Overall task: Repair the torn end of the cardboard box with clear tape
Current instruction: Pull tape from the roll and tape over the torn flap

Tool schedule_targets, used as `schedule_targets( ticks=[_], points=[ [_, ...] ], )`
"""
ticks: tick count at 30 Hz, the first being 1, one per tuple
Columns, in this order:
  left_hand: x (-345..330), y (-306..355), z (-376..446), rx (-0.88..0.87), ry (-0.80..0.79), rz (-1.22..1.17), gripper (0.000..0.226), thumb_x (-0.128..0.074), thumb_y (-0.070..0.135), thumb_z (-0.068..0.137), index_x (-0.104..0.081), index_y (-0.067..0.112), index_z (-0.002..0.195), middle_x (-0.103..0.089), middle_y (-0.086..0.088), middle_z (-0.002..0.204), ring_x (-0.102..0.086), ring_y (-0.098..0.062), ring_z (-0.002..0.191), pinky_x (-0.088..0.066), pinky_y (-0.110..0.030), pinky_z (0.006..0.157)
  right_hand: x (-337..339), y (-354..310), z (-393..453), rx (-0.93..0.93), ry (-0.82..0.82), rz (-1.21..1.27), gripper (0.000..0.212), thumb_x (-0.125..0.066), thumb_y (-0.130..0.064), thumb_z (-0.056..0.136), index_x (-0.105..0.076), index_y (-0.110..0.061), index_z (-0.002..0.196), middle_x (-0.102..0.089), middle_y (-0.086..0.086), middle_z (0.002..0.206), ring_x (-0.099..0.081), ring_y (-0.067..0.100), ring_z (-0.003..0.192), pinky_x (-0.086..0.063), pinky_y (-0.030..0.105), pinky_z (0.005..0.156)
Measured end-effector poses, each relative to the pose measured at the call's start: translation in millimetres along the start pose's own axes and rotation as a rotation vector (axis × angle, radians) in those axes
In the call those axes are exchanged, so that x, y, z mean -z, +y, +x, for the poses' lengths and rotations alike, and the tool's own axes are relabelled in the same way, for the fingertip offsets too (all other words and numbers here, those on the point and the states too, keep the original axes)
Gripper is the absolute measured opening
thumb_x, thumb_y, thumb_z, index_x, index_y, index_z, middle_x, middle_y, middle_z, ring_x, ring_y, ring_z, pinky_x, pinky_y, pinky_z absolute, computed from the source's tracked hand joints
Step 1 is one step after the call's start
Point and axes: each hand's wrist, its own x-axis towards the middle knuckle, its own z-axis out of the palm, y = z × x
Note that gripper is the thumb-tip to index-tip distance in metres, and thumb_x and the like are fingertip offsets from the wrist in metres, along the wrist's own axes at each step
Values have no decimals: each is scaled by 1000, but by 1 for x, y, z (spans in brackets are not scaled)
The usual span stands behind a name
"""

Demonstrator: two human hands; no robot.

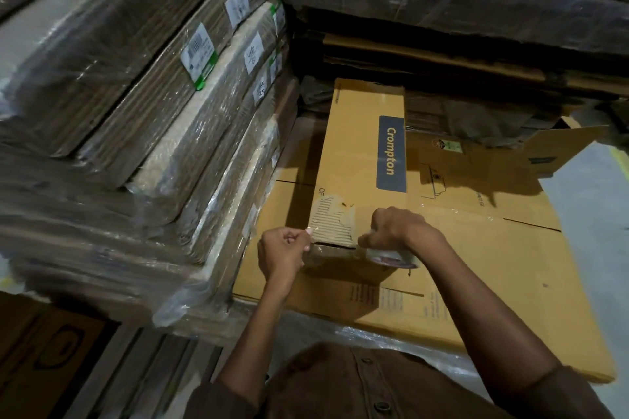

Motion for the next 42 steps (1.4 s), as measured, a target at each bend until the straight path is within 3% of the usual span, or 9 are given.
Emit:
schedule_targets(
  ticks=[4, 10, 18, 23, 26, 32, 35, 38, 42],
  points=[
    [-4, -13, 1, 33, 35, 53, 18, -82, 33, 82, -72, 24, 70, -70, 11, 61, -68, -9, 62, -58, -34, 68, -2, -19, 0, -58, -3, -82, 55, -60, -56, 92, -58, -16, 129, -62, 7, 126, -61, 30, 112, -44, 35, 81],
    [-3, -13, 2, -23, 30, 118, 23, -79, 38, 84, -70, 25, 68, -69, 12, 64, -65, -6, 63, -54, -29, 65, -2, -28, -2, -147, -35, -120, 41, -63, -49, 89, -62, -15, 112, -58, 4, 100, -56, 27, 90, -46, 34, 76],
    [-6, -17, 10, -22, 6, 87, 20, -78, 36, 85, -73, 23, 71, -70, 12, 65, -67, -7, 64, -52, -27, 61, 4, -30, -4, -209, -62, -29, 45, -65, -50, 90, -67, -13, 115, -65, 6, 107, -62, 28, 95, -51, 36, 80],
    [-7, 8, -1, -153, -49, 48, 19, -77, 34, 86, -73, 23, 72, -70, 10, 66, -66, -6, 64, -48, -22, 56, 4, 5, -22, -218, -69, 196, 36, -64, -47, 90, -70, -11, 93, -69, 7, 99, -66, 26, 90, -51, 34, 72],
    [-23, 33, -10, -277, -148, -26, 11, -78, 25, 87, -77, 18, 78, -71, 7, 69, -63, -2, 65, -44, -10, 55, -3, 46, -49, -188, -42, 404, 29, -63, -42, 94, -70, -14, 89, -70, 5, 91, -66, 21, 82, -49, 30, 66],
    [-117, 83, -22, -698, -445, 215, 16, -77, 35, 86, -80, 20, 92, -74, 7, 78, -65, -7, 70, -50, -23, 64, -79, 112, -102, -237, 149, 1000, 32, -55, -23, 102, -70, 3, 89, -76, 10, 73, -74, 21, 65, -56, 31, 62],
    [-184, 96, -32, -888, -633, 480, 20, -77, 40, 86, -79, 21, 93, -77, 0, 87, -69, -18, 82, -54, -32, 71, -131, 140, -103, -436, 348, 1116, 38, -58, -23, 96, -57, -11, 60, -57, -6, 53, -53, 14, 48, -38, 25, 52],
    [-250, 84, -50, -955, -788, 706, 24, -76, 45, 84, -78, 23, 93, -75, -1, 89, -69, -22, 89, -47, -31, 66, -175, 173, -96, -633, 423, 1196, 45, -63, -29, 92, -44, -18, 52, -41, -4, 47, -39, 18, 50, -28, 31, 54],
    [-312, 38, -70, -940, -897, 897, 26, -73, 46, 86, -77, 23, 97, -75, -3, 99, -69, -27, 96, -40, -30, 67, -241, 205, -76, -753, 312, 1331, 47, -64, -50, 74, -62, -6, 56, -66, 0, 53, -65, 24, 54, -54, 41, 58]
  ],
)
